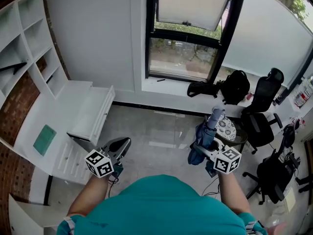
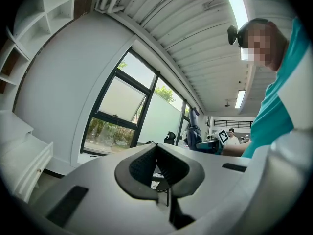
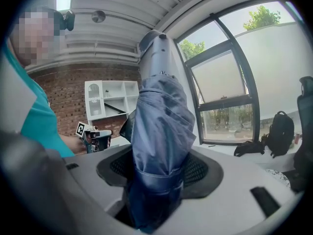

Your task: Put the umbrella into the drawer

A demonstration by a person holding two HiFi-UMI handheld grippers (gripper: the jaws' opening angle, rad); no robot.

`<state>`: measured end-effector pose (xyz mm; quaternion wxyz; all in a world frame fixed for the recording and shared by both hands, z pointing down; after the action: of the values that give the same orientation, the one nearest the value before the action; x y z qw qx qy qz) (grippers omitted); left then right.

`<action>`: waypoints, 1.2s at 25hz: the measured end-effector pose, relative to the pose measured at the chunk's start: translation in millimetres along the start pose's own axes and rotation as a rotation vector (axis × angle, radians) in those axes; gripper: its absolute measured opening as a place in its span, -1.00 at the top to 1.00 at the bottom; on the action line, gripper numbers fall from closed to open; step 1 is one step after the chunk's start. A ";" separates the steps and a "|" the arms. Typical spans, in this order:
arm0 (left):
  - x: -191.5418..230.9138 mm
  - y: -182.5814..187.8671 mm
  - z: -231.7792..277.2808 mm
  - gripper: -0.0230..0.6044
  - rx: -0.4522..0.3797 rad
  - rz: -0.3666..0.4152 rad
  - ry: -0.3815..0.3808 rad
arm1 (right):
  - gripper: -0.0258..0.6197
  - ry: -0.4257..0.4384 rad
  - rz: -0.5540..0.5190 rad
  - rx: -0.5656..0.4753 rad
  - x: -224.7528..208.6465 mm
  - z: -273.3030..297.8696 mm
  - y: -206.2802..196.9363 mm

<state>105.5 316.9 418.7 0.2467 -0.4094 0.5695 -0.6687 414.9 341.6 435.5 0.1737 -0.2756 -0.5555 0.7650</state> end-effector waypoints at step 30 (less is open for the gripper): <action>258.0 55.5 62.5 0.88 0.053 -0.028 -0.132 | 0.09 -0.082 0.052 -0.020 -46.2 248.1 58.9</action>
<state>9.5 63.7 435.0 0.2849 -0.4537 0.5285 -0.6585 301.2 109.1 447.7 0.1282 -0.2601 -0.5624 0.7743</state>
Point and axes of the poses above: the fingertips, and each gripper's own axes: z forward along the fingers, x to its left, y out of its top, the point moved 1 cm from there along -z, backward along the fingers, and after that the axes turned 1 degree about x, right-handed, at the moved point
